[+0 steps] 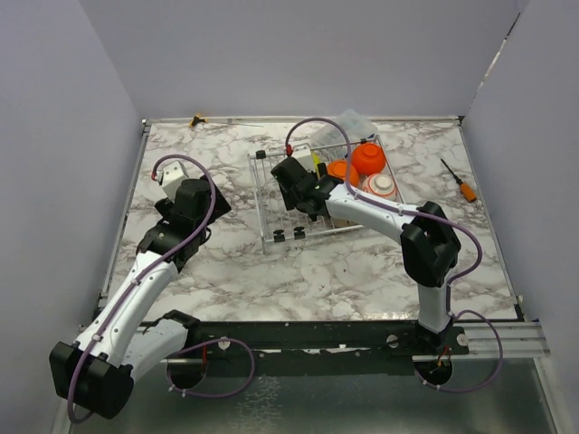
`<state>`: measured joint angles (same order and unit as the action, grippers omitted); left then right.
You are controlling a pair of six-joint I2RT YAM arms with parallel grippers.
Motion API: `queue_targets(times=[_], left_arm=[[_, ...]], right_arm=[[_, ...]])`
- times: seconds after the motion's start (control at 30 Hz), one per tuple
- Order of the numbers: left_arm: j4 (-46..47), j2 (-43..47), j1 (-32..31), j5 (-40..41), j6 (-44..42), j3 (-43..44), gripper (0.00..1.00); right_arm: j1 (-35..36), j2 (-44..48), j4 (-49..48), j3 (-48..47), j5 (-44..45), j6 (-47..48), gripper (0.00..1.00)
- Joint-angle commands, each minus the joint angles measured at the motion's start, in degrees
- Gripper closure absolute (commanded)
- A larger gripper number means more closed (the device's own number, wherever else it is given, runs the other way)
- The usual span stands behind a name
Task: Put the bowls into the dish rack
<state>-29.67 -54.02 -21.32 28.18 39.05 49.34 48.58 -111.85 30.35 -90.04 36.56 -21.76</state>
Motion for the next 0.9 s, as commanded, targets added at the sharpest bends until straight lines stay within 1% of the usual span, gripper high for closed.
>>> queue_targets(times=[0.0, 0.13, 0.43, 0.5, 0.63, 0.87], left_arm=[[-2.8, 0.2, 0.4, 4.3, 2.9, -3.4, 0.05], [-5.2, -0.1, 0.4, 9.2, 6.2, -5.3, 0.04], [-9.3, -1.6, 1.2, 14.2, 9.3, -6.4, 0.08], [-9.4, -1.3, 1.4, 16.3, 10.6, -7.5, 0.11], [-9.3, -0.8, 2.4, 18.7, 13.5, -9.1, 0.18], [-9.4, -3.1, 4.4, 20.7, 16.9, -10.9, 0.29]], right_arm=[[-1.1, -1.4, -3.4, 0.3, 2.2, 0.7, 0.16], [-2.0, -1.4, -4.4, 1.9, 2.5, 0.8, 0.17], [-2.9, 1.7, -3.3, 5.2, 2.5, -0.2, 0.21], [-2.8, 3.9, -4.5, 6.7, 0.3, -0.4, 0.20], [-2.9, 11.6, -9.6, 10.3, -8.3, 0.1, 0.18], [-2.9, 21.6, -13.6, 13.7, -15.6, -0.4, 0.17]])
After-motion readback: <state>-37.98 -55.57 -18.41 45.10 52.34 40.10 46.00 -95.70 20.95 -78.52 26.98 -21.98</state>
